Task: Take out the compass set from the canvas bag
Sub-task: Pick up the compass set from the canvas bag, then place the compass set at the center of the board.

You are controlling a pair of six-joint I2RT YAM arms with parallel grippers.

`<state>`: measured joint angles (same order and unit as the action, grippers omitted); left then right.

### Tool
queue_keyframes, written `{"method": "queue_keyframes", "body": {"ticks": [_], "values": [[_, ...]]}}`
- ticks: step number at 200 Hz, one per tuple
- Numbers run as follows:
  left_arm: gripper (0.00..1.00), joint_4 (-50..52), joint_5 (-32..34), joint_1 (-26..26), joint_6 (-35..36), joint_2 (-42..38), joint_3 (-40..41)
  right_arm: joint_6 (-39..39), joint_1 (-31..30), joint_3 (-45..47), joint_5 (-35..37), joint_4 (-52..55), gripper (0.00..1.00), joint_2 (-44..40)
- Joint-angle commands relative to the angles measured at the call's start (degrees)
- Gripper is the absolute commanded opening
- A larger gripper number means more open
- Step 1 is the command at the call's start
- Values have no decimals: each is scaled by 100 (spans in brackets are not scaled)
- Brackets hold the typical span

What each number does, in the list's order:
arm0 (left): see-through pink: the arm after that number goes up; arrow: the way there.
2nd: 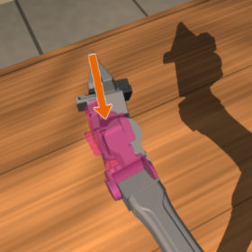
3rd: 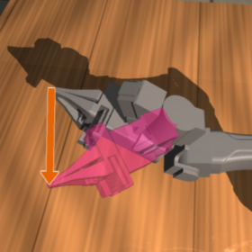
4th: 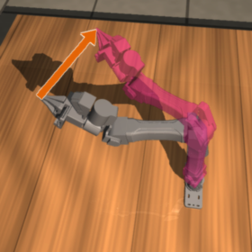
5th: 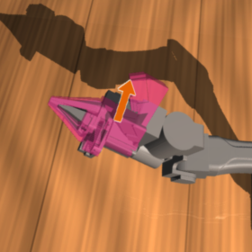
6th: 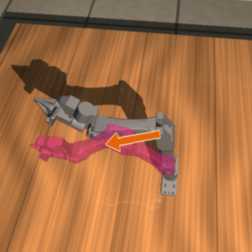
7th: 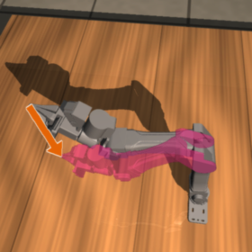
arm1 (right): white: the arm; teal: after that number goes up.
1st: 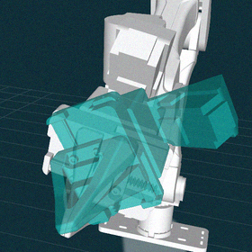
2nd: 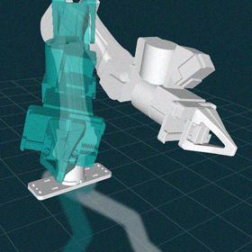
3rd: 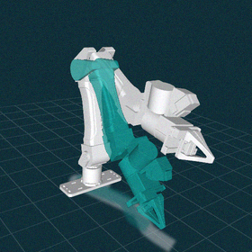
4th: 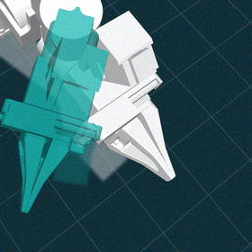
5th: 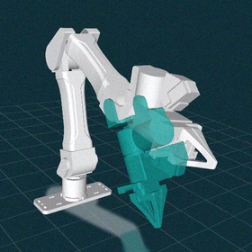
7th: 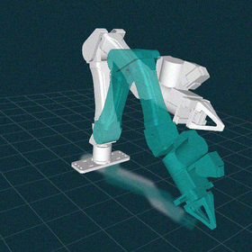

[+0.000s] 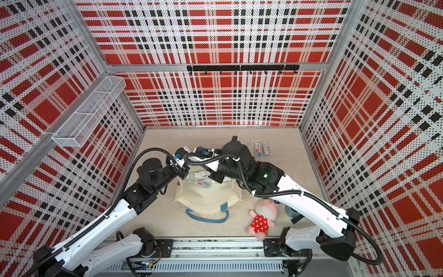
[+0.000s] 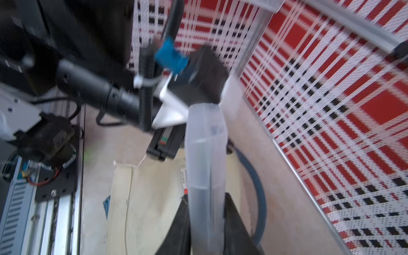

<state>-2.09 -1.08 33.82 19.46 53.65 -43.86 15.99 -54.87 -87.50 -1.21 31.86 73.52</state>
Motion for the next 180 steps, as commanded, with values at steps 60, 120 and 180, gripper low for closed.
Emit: {"method": "queue_keyframes", "body": {"ticks": [60,120,180], "values": [[0,-737,-185,-69,-85,92,-171,-1459,3932,-72,-185,488,13,843],[0,-740,-235,-64,-88,163,-202,-1952,5330,-455,518,1011,13,3089],[0,-740,-283,-116,-85,55,-146,-1860,5730,-1391,762,1208,14,4698]]}}
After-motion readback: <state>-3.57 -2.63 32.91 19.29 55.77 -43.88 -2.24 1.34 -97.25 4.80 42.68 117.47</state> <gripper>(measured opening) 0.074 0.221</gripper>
